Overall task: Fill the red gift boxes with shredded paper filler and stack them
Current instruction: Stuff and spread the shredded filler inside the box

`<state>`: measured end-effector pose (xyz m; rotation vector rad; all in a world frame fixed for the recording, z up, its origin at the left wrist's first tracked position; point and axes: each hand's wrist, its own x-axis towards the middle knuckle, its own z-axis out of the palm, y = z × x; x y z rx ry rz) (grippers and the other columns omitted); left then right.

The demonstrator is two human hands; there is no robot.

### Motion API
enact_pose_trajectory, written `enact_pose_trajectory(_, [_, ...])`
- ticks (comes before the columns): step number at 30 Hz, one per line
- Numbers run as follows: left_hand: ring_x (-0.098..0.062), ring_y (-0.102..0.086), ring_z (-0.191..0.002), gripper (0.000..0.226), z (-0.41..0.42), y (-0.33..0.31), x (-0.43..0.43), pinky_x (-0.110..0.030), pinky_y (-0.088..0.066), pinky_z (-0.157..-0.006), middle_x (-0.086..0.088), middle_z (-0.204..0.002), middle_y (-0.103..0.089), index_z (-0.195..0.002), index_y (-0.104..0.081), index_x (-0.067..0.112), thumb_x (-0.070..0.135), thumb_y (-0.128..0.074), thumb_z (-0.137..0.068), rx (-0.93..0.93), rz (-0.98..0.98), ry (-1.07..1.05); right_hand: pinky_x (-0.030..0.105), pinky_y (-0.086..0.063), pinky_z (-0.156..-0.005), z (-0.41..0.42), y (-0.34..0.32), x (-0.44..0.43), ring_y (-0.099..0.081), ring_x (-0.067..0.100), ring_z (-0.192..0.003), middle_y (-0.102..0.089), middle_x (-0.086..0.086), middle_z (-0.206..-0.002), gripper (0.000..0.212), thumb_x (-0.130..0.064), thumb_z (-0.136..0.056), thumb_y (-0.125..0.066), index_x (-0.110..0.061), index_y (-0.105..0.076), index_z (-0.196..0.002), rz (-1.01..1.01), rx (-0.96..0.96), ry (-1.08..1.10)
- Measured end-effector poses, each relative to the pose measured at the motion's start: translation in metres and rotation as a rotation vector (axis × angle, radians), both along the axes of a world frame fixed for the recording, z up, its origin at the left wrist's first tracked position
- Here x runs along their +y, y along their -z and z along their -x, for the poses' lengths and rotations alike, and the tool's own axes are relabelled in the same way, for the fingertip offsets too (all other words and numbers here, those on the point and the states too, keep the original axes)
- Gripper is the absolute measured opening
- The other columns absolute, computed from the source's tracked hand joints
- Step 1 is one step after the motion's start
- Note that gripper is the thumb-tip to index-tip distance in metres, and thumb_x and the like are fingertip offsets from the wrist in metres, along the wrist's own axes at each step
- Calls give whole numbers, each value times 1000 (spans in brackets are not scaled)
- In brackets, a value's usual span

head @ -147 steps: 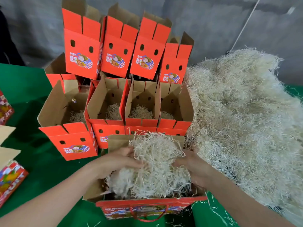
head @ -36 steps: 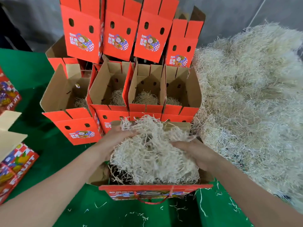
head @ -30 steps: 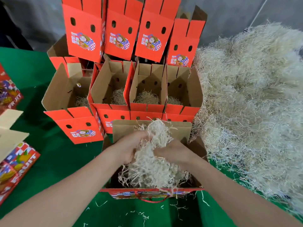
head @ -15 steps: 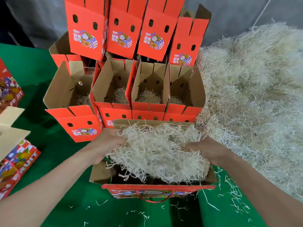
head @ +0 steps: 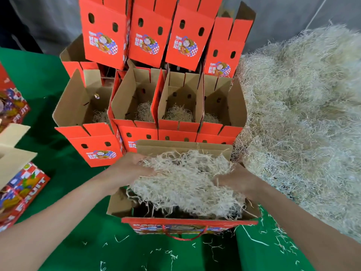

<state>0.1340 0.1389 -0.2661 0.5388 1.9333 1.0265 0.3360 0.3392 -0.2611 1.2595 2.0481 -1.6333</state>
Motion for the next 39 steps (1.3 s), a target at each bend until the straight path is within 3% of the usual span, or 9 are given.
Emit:
enact_pose_trajectory(7, [-8,-53,-65,29,-13,-17,6,-21,-40,-66,5,-71,-57,-65,-53,21,4,-74,-54,-477,-169,38,39,-26,-108,10,-6,-10,-34,23,-134,-43,-9,-135,92,-47,-55,-82,-17,-43,-133,128,9,-124])
enact_pose_trajectory(10, [-14,-63,-71,35,-30,-14,20,-33,-48,-60,-1,-82,-68,-92,-69,19,-9,-51,-80,-517,-174,49,39,-26,-106,28,-8,-30,-34,20,-133,-44,-7,-138,75,-60,-58,-76,-27,-55,-122,205,25,-102])
enact_pose_trajectory(13, [-29,-62,-102,49,-39,-13,27,-44,-47,-87,-9,-110,-66,-125,-54,13,-9,-56,-81,-330,-75,-22,29,-34,-89,37,9,-35,-51,14,-114,-53,-5,-125,50,-37,-79,-69,-24,-47,-122,131,3,-65])
enact_pose_trajectory(17, [-23,-49,-117,52,-13,-9,11,-30,-37,-91,2,-123,-54,-128,-54,9,2,-67,-78,-95,49,-91,37,-34,-106,19,22,-19,-39,27,-129,-33,11,-147,84,-33,-82,-67,-6,-20,-146,20,-143,-98])
enact_pose_trajectory(21, [-9,-50,-91,50,-9,-9,2,-21,-42,-70,2,-116,-52,-137,-42,10,9,-56,-88,287,258,178,33,-42,-91,10,24,1,-48,25,-115,-39,13,-141,96,-37,-82,-66,-8,-2,-148,-75,-216,-124])
enact_pose_trajectory(25, [-21,-46,-119,42,-2,-16,-1,-29,-40,-97,-8,-135,-44,-133,-39,9,10,-47,-91,666,472,518,19,-39,-48,13,27,18,-45,8,-51,-63,2,-64,88,-31,-83,-68,-8,-12,-147,-146,-244,-134])
enact_pose_trajectory(30, [-6,-40,-59,27,-19,3,34,-17,-33,-43,4,-75,-40,-119,-45,5,5,-36,-94,635,555,738,18,-30,-87,35,28,2,-47,25,-121,-33,12,-147,89,-51,-85,-58,-14,-8,-149,-266,-297,-505])
enact_pose_trajectory(34, [-4,-27,-56,24,-21,37,61,-15,-27,-53,8,-68,-29,-115,-54,10,15,-41,-95,589,599,786,15,-43,-51,64,52,-1,-57,10,-57,-62,4,-77,41,-37,-89,-58,2,-59,-99,-258,-463,-649])
enact_pose_trajectory(39, [-14,-32,-52,19,-21,73,59,-27,-35,-57,-1,-63,-36,-82,-58,2,2,-42,-91,473,857,752,25,-17,-48,78,91,-1,-19,14,-50,-26,4,-57,42,-10,-95,-41,-14,-34,-54,-309,-571,-851])
